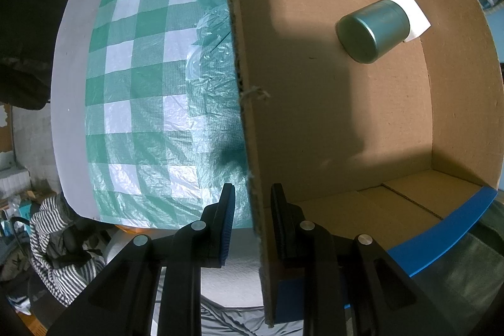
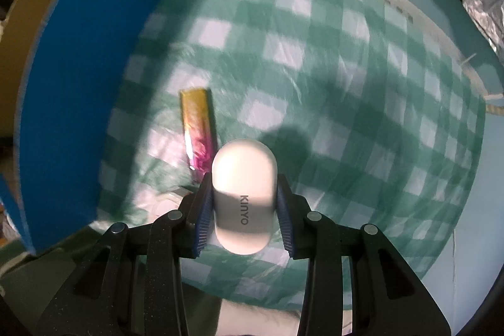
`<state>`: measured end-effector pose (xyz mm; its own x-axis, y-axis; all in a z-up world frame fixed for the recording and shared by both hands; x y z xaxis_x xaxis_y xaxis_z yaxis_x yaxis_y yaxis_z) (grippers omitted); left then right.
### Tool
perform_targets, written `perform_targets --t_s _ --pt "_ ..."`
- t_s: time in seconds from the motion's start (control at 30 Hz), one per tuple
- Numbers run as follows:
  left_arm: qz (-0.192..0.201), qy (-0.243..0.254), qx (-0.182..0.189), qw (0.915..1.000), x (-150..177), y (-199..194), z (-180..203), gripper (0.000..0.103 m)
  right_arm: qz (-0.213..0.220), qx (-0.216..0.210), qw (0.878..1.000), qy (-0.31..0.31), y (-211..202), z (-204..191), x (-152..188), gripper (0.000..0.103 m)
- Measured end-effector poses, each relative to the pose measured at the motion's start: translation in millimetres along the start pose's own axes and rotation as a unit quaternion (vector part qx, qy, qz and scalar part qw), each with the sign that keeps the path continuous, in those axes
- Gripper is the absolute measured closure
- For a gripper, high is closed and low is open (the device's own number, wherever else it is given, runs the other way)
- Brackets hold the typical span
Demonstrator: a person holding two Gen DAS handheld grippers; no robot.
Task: Organize rigid objects
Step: 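Carry the white earbud case into the box with the right tool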
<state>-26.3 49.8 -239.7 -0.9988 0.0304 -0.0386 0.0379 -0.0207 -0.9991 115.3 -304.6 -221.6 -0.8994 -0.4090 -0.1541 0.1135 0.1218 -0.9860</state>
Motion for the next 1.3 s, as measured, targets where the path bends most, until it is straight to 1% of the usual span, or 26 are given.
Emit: perform_targets --t_s 0.3,0.37,0.8,1.0,1.13,1.3 --pt "0.001 -0.001 0.0 1.0 0 0 1 0.08 0.03 -0.027 0.999 -0.032 -41 -22 -37 0.066" --pt "0.002 -0.001 0.001 1.0 0 0 1 0.08 0.035 -0.033 0.998 -0.038 -48 -33 -47 0.066" --pt "0.004 -0.001 0.001 1.0 0 -1 -1 0.08 0.063 -0.055 0.99 -0.11 -70 -99 -100 0.066" --pt "0.006 -0.003 0.002 1.0 0 -1 -4 0.08 0.065 -0.058 0.986 -0.139 -67 -130 -118 0.066" --pt "0.009 -0.004 0.003 1.0 0 -2 -5 0.08 0.053 -0.057 0.985 -0.154 -54 -147 -125 0.066" --pt "0.01 -0.006 0.003 0.9999 1 -2 -6 0.08 0.038 -0.051 0.984 -0.168 -38 -158 -127 0.066"
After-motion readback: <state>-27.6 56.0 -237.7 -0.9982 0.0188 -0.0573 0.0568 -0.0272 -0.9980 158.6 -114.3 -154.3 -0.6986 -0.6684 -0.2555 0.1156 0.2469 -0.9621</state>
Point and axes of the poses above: each gripper's, at about its wrist camera, not at the fingertips, and y roughly the way its jaws point, z to its right, x to its underside, the point moved 1 cm from there along y, roughly the way its jaws point, and after that the axes turned 9 degrees about z, right-handed, at the moved point
